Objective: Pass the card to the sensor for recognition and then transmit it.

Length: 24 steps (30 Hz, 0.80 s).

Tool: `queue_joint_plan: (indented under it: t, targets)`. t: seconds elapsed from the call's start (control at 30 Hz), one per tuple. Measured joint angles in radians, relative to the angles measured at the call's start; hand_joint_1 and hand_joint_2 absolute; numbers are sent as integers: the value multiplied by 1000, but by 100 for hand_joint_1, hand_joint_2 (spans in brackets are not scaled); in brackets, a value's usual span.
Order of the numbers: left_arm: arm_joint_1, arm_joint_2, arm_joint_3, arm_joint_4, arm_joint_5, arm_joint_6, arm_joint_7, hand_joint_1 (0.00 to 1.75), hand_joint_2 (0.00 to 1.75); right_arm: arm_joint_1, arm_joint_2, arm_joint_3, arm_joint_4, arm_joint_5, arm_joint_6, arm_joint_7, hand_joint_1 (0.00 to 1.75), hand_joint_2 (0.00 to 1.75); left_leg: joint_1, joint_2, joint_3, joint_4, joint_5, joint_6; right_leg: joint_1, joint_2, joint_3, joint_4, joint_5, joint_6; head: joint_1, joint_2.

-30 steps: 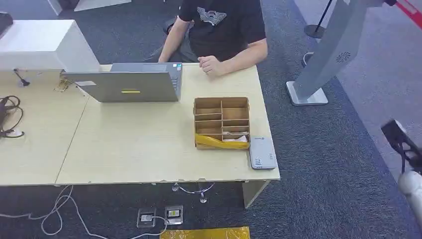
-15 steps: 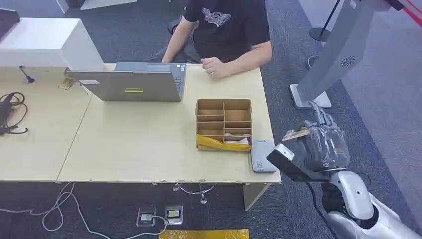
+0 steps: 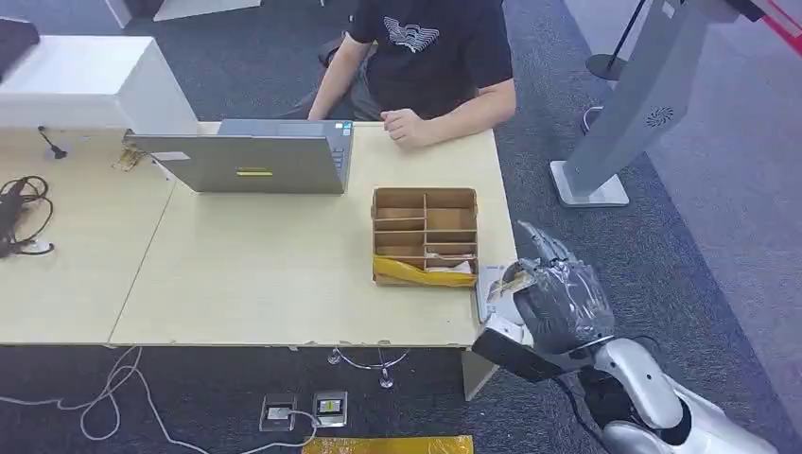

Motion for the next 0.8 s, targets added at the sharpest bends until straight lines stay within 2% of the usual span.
queue_joint_plan:
  t: [0.27, 0.53, 0.8]
  targets:
    - [0, 5, -7, -11, -27, -10, 0, 0, 0, -1, 19, 51, 96, -45, -18, -11, 175, 175, 0, 0, 0, 0, 0, 0, 0, 0, 0, 0, 0, 0, -1, 0]
    - [0, 5, -14, -12, -33, -21, 0, 0, 0, 0, 35, 58, 172, -70, -18, -10, 175, 175, 0, 0, 0, 0, 0, 0, 0, 0, 0, 0, 0, 0, 0, 0]
    - [0, 5, -15, -12, -32, -20, 3, 0, 0, 14, 74, 44, 244, -59, -5, -65, 175, 175, 0, 0, 0, 0, 0, 0, 0, 0, 0, 0, 0, 0, 0, 0]
